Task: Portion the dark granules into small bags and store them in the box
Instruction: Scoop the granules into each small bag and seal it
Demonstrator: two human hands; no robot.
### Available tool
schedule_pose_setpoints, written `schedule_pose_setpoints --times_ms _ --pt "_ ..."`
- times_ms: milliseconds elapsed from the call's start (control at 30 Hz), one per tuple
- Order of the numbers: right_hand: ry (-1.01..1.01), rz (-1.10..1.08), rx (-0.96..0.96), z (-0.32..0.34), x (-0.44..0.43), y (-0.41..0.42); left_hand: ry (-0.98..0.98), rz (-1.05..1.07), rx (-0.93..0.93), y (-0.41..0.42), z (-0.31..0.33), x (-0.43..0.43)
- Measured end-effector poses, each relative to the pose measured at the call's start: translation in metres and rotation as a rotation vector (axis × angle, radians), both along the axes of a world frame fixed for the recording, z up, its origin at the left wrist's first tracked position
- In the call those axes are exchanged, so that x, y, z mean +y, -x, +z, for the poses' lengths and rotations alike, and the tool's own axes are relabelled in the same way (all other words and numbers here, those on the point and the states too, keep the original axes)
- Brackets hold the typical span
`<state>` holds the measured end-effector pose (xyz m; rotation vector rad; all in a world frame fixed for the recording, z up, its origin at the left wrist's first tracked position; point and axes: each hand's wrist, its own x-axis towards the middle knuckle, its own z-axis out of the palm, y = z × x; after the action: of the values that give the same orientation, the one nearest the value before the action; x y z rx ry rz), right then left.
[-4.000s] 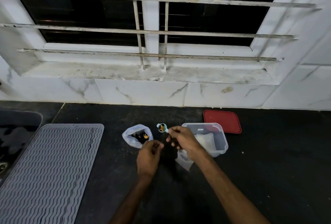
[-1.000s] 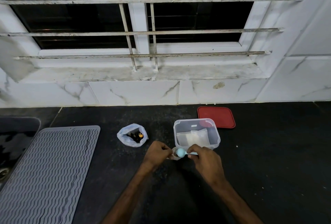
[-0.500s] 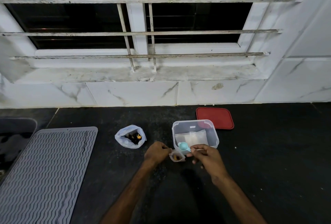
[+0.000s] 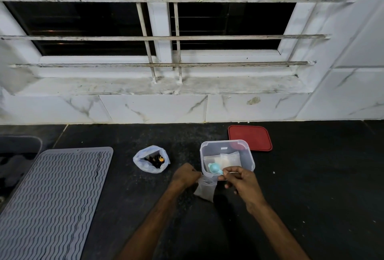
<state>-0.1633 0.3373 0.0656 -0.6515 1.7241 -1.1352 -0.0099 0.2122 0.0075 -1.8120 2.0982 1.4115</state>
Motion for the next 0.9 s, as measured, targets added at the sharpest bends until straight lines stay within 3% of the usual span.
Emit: schedule_pose_setpoints --times_ms 333,467,600,667,800,900 --pt "0.024 -0.007 -0.038 -0.003 0.000 -0.004 0.064 0.112 0.125 -0.006 -0.008 0.011" --pt "0.110 0.014 0.046 0.003 -0.008 -0.010 0.117 0.382 0.282 -0.030 -0.015 0.006" --pt "0.226 0.197 0.253 0.004 -0.037 -0.034 0.070 0.912 0.435 -0.074 -0.034 -0.002" --pt "0.262 0.309 0.341 0.003 -0.059 -0.058 0.017 1.078 0.473 -0.086 -0.047 -0.006" --pt "0.302 0.501 0.713 -0.012 -0.110 -0.112 -0.046 1.183 0.419 -0.086 -0.076 -0.015" --pt "0.158 0.739 1.007 -0.022 -0.142 -0.134 0.009 1.095 0.406 -0.084 -0.050 -0.016"
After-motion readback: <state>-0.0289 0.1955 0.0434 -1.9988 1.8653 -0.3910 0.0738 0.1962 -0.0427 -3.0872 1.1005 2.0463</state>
